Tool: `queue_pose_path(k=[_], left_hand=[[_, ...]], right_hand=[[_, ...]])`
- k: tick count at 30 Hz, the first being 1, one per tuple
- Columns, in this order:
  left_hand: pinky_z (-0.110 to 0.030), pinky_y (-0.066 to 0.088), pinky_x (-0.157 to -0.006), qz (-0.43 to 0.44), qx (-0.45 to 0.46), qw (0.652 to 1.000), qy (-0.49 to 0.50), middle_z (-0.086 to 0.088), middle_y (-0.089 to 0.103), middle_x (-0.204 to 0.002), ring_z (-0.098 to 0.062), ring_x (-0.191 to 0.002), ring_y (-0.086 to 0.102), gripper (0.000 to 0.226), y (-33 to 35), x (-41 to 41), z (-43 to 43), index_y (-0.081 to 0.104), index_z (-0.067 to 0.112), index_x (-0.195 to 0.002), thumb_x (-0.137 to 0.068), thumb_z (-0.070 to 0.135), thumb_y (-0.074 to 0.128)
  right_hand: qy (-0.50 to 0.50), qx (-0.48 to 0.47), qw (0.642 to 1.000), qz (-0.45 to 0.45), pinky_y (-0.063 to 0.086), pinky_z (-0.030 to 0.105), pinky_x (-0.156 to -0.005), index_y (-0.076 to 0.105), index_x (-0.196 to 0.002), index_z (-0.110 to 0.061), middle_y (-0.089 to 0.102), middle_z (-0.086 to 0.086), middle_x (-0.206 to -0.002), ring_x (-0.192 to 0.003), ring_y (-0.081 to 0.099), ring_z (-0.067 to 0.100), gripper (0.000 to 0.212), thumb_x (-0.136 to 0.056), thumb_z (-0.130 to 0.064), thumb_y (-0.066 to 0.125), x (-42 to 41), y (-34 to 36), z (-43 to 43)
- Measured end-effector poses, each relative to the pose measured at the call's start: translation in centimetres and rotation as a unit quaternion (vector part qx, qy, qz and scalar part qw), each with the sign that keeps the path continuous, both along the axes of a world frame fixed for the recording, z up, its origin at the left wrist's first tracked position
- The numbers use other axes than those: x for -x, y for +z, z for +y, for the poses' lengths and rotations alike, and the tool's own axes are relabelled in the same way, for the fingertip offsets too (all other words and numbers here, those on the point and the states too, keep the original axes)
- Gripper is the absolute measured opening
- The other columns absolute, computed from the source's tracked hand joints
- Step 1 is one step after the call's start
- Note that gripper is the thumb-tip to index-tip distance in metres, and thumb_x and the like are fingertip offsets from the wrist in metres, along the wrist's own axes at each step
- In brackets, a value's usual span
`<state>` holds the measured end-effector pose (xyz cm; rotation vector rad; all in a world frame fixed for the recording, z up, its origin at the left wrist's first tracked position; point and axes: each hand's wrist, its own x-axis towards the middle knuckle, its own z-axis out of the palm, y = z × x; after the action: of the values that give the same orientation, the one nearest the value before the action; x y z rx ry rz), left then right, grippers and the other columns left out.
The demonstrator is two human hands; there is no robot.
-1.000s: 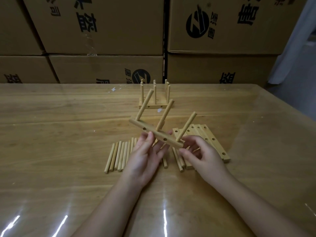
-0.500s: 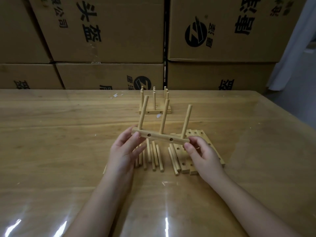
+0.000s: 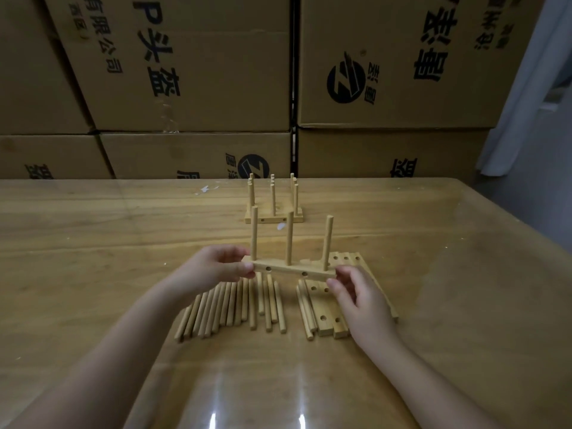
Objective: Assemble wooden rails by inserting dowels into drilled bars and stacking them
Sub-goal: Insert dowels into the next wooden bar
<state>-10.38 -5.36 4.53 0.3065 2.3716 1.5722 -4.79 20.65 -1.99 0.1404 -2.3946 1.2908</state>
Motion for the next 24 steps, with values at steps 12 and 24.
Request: queue_pose_path(k=[12, 24], left_hand=[[-0.018, 0.04, -0.07, 0.056, 0.079, 0.991, 0.088, 0.011, 0.059, -0.108, -0.004, -0.097, 0.055, 0.032, -4.9, 10.0, -0.4, 0.055, 0.031, -0.123, -0.091, 0.029, 0.061], [-0.038, 0.046, -0.095, 0.13, 0.2, 0.959, 0.152, -0.004, 0.059, -0.121, -0.019, -0.108, 0.055, 0.039, -5.8, 15.8, 1.0, 0.059, 0.018, -0.126, -0.09, 0.034, 0.062]], right_hand=[[0.0, -0.076, 0.996, 0.034, 0.047, 0.015, -0.067, 0.059, -0.105, -0.026, 0.053, -0.024, -0.094, -0.084, 0.054, -0.003, 0.015, -0.093, -0.022, 0.051, 0.1, -0.1, -0.3], [0.006, -0.081, 0.996, 0.024, 0.048, 0.018, -0.059, 0.063, -0.098, -0.027, 0.056, -0.021, -0.087, -0.081, 0.057, 0.004, 0.018, -0.091, -0.012, 0.054, 0.4, -0.3, -0.2]])
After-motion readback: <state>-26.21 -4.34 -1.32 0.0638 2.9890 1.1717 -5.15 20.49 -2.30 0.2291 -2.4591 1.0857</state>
